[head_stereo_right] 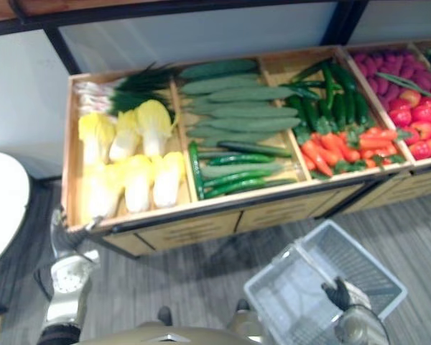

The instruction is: Pick vegetable in the basket

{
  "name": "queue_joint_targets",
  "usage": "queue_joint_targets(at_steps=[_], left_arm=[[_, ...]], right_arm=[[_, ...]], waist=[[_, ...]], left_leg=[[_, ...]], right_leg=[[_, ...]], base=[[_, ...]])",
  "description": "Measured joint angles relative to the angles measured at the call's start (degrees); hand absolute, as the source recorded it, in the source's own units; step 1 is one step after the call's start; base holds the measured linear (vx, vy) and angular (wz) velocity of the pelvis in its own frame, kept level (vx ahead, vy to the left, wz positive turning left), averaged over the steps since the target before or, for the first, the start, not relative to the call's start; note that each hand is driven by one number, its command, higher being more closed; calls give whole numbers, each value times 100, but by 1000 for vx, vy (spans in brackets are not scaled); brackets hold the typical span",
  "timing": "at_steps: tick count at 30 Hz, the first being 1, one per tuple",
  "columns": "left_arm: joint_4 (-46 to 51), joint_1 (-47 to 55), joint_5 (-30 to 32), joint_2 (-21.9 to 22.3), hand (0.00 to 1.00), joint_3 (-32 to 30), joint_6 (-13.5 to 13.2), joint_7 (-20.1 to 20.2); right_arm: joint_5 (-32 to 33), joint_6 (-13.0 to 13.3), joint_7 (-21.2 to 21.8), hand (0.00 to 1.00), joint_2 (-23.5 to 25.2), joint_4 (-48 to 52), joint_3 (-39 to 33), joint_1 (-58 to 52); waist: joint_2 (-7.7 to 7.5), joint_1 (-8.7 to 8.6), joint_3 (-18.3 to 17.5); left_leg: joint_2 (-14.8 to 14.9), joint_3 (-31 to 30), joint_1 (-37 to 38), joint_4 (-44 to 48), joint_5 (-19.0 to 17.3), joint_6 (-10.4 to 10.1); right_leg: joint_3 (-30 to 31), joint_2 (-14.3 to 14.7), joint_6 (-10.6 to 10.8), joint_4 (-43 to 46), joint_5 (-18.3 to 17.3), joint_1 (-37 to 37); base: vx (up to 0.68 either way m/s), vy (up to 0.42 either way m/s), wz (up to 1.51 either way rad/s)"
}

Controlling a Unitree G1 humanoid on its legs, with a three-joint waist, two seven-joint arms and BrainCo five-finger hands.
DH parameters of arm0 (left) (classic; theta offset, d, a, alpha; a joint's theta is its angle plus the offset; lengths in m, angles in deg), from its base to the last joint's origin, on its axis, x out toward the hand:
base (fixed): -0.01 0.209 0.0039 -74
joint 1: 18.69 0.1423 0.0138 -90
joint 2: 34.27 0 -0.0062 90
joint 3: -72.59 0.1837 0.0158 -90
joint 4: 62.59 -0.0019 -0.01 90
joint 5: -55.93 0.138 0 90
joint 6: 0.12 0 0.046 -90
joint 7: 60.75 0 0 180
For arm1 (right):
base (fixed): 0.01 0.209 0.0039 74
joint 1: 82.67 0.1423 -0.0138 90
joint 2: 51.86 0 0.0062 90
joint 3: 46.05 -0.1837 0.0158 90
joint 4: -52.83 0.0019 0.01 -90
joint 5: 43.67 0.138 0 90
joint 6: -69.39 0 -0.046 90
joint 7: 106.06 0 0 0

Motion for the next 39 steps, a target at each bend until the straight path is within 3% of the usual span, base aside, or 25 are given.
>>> queue_joint_targets(at_steps=[6, 14, 24, 28, 39], left_arm=[[676, 4, 410, 9, 0, -394, -37, -567], [671, -251, 548, 9, 0, -423, 21, -861], [-757, -658, 621, -75, 0, -452, 459, -879], [-946, -711, 597, -154, 0, -495, 535, -879], [-1484, -1105, 327, -181, 0, -650, 545, -876]], right_arm=[[-23, 72, -1, 100, 2, 0, 2, -22], [-83, 69, -4, 100, 2, 0, 31, -93], [-124, 73, -5, 100, -18, 32, 246, -6], [-125, 133, -6, 100, -30, 40, 310, -4], [-125, 137, -4, 100, -234, 41, 542, 88]], waist=[[25, -3, -65], [35, -67, -89], [-17, -102, -100], [-39, -194, -103], [-78, -208, -78]], left_leg=[[49, 195, -2, -1, 12, 20], [39, 396, 1, -39, 14, 30], [35, 638, -5, -77, 11, 28], [28, 654, 1, -126, 11, 28], [25, 819, -7, -147, 1, 23]], right_leg=[[210, 72, -5, -86, 115, -101], [396, 105, 2, -380, 379, -102], [595, 139, 5, -528, 518, -205], [622, 142, 15, -583, 539, -205], [803, 169, 18, -590, 570, -342]], base=[[-72, 0, -15], [-21, 4, -16], [14, 0, -12], [8, -1, -3], [-2, -4, -8]])
